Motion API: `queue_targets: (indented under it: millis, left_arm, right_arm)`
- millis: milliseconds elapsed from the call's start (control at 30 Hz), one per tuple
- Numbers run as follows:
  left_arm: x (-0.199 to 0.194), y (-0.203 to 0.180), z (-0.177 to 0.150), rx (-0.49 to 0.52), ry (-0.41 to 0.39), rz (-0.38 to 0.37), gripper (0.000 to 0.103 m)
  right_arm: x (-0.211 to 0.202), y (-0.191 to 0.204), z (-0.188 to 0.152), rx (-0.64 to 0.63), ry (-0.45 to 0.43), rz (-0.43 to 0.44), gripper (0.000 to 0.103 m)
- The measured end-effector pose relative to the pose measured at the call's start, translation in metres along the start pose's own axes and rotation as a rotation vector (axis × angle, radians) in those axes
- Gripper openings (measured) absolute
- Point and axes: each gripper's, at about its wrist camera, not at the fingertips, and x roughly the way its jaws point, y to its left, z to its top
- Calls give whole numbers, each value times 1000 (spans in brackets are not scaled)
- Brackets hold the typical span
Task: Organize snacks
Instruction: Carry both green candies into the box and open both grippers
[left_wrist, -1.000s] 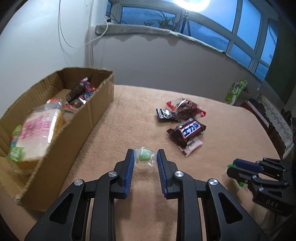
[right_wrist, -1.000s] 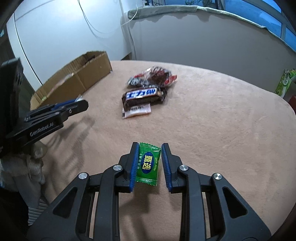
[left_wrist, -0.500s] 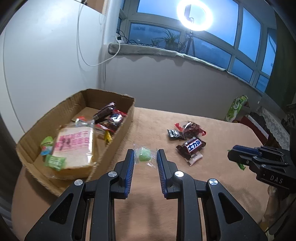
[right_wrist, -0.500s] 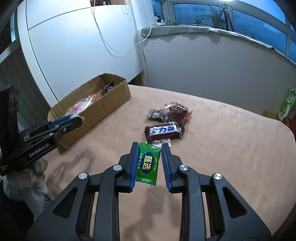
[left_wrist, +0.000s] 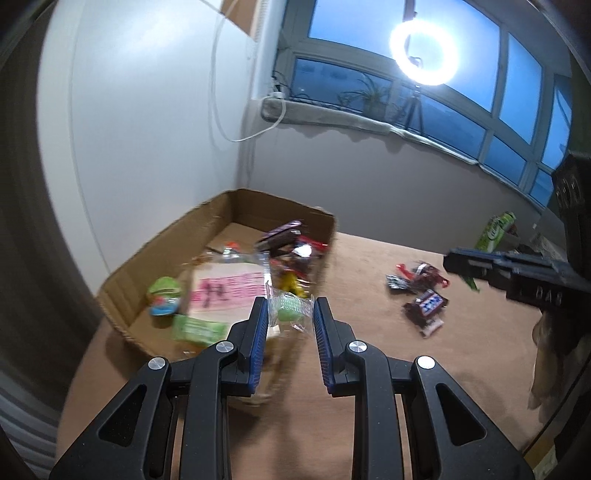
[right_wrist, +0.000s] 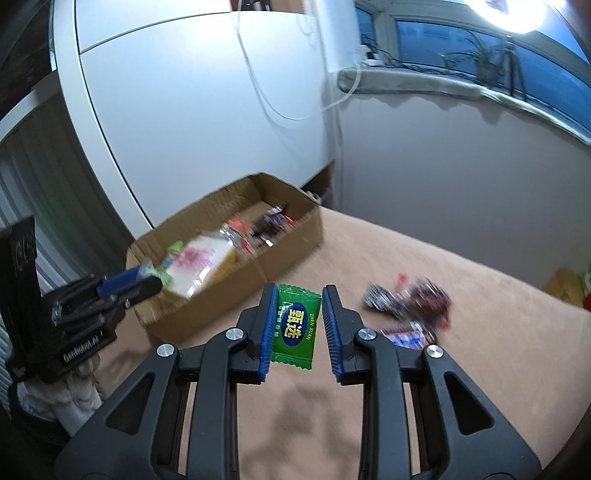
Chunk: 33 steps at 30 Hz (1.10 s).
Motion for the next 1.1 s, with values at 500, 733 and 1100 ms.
queue_targets:
  millis: [500, 733, 1100]
  left_arm:
    - [14, 27, 2, -13, 28, 45, 23]
    - [18, 30, 4, -13, 36, 58, 23]
    - [20, 31, 3, -18, 43, 68, 25]
  right_arm:
    - [69, 44, 59, -112, 33, 62, 25]
    - [96, 54, 67, -106, 70, 111, 25]
    - [114, 61, 66, -95, 100, 156, 26]
